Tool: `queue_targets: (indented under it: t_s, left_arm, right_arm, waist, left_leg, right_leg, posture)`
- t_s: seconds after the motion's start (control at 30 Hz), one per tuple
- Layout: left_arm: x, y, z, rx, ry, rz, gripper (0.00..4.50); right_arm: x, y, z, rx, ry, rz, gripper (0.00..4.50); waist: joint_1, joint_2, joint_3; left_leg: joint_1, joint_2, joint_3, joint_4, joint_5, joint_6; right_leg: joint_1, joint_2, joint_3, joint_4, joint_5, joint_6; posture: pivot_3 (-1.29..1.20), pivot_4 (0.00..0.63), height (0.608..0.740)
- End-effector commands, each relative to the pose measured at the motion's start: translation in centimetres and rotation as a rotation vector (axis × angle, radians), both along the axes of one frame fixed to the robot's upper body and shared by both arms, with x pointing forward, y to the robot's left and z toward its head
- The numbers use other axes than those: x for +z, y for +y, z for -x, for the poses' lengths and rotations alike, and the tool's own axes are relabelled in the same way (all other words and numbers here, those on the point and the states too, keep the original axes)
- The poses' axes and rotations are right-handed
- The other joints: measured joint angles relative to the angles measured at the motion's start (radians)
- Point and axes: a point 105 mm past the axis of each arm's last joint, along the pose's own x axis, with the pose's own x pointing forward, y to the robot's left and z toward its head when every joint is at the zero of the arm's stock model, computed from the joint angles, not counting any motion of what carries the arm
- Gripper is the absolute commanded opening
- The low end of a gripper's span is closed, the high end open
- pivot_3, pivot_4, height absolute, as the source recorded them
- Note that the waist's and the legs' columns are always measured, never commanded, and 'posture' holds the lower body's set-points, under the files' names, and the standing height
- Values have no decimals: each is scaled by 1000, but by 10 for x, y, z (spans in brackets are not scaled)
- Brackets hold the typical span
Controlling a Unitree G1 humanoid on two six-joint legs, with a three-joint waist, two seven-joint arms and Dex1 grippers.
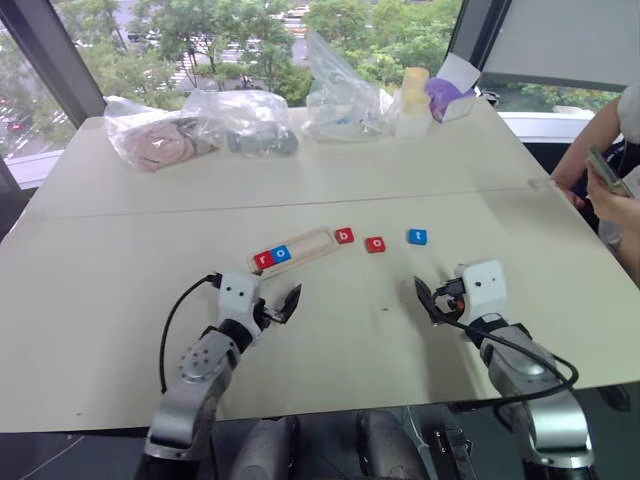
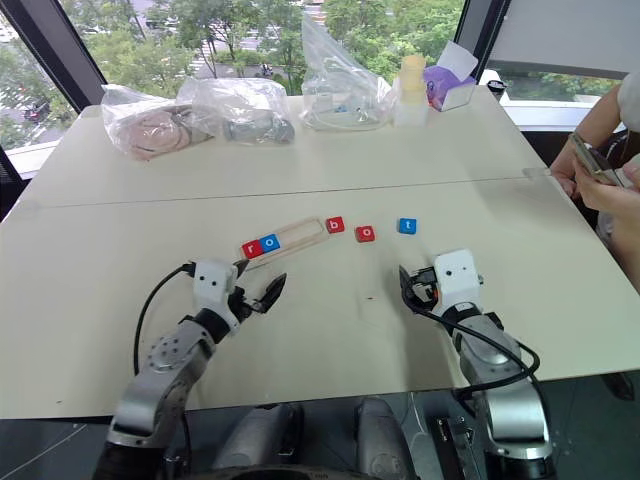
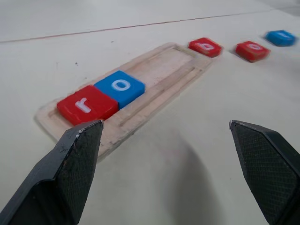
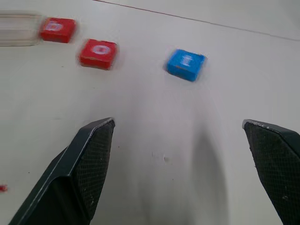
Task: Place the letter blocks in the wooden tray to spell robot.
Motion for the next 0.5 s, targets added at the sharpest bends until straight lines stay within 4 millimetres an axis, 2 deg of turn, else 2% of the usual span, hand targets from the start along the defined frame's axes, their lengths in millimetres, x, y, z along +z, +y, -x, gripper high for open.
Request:
queue_targets:
  t_s: [0.03, 0.17, 0.3, 0.5]
  left_arm:
    - [29, 11, 6, -74, -64, 6, 4500]
    - [45, 32, 3, -168, -48, -36, 4500]
    - [60, 43, -4, -282, -36, -84, 4500]
    - [59, 61, -25, -468, 25, -211, 4500]
  right_arm:
    - [17, 16, 1, 162, -7, -3, 4442]
    - [26, 26, 8, 369, 57, 57, 4442]
    - [35, 32, 13, 521, 96, 107, 4442]
    - [48, 42, 17, 704, 115, 220, 4442]
  waist:
    - [-5, 0, 0]
    - [-10, -1, 1]
    - [-12, -3, 2]
    - [-11, -4, 3]
  left_leg:
    - [1, 0, 0, 0, 0, 0]
    - [1, 0, -1, 0, 0, 0]
    - [1, 0, -1, 0, 0, 0]
    - [1, 0, -1, -1, 0, 0]
  right_leg:
    - [1, 0, 0, 0, 0, 0]
    - [1, 0, -1, 0, 0, 0]
    - [1, 0, -2, 0, 0, -1]
    - [1, 0, -2, 0, 0, -1]
  posture:
    - [0, 150, 740]
    - [0, 150, 740]
    - [0, 150, 740]
    - [0, 150, 740]
